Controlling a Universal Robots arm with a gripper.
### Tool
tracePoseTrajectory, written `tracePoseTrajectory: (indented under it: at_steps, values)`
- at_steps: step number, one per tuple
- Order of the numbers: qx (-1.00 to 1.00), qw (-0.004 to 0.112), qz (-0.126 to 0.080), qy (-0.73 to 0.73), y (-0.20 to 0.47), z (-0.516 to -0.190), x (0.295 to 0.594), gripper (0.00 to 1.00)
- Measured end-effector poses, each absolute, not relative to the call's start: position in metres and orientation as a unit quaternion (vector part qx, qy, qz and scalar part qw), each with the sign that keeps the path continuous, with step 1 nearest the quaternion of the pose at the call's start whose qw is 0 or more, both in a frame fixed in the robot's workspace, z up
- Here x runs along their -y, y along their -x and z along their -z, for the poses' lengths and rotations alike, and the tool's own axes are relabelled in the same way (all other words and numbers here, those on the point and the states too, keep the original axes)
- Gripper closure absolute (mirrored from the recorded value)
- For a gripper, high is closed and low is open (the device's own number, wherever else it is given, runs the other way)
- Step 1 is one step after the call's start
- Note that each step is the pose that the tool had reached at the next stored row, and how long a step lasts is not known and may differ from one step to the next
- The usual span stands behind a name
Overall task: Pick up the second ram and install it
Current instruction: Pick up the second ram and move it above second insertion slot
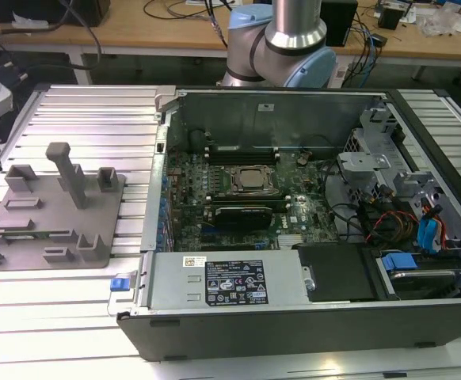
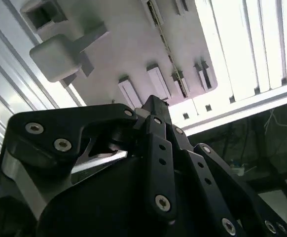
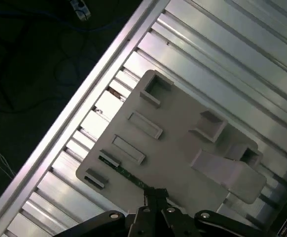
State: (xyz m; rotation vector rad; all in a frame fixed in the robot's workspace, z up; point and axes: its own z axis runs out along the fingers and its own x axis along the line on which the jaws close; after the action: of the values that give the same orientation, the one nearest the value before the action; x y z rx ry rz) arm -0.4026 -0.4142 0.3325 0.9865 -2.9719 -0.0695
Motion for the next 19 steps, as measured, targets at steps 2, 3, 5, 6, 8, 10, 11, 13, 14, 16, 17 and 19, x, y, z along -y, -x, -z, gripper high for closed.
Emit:
tracePoseTrajectory:
  at_steps: [2, 3, 5, 6, 8, 10, 11, 13, 14, 16, 17, 19]
  values:
    - [0.932, 0.006, 0.022, -0.361, 0.4026, -0.3324, 0.4142, 0.92]
    - [0.925, 0.006, 0.022, -0.379, 0.4026, -0.3324, 0.4142, 0.92]
    - [0.916, 0.007, 0.022, -0.401, 0.4026, -0.3324, 0.4142, 0.92]
    - [0.91, 0.007, 0.022, -0.413, 0.4026, -0.3324, 0.4142, 0.92]
    - [0.898, 0.008, 0.021, -0.439, 0.4026, -0.3324, 0.4142, 0.92]
    - [0.886, 0.008, 0.021, -0.462, 0.4026, -0.3324, 0.4142, 0.92]
    - [0.88, 0.008, 0.021, -0.475, 0.4026, -0.3323, 0.4142, 0.92]
    - [0.861, 0.009, 0.021, -0.508, 0.4026, -0.3321, 0.4142, 0.92]
    - [0.856, 0.01, 0.021, -0.517, 0.4026, -0.3321, 0.4142, 0.92]
    - [0.835, 0.01, 0.02, -0.549, 0.4026, -0.3319, 0.4142, 0.92]
    - [0.819, 0.011, 0.02, -0.573, 0.4026, -0.3318, 0.4142, 0.92]
    - [0.8, 0.012, 0.02, -0.6, 0.4026, -0.3316, 0.4142, 0.92]
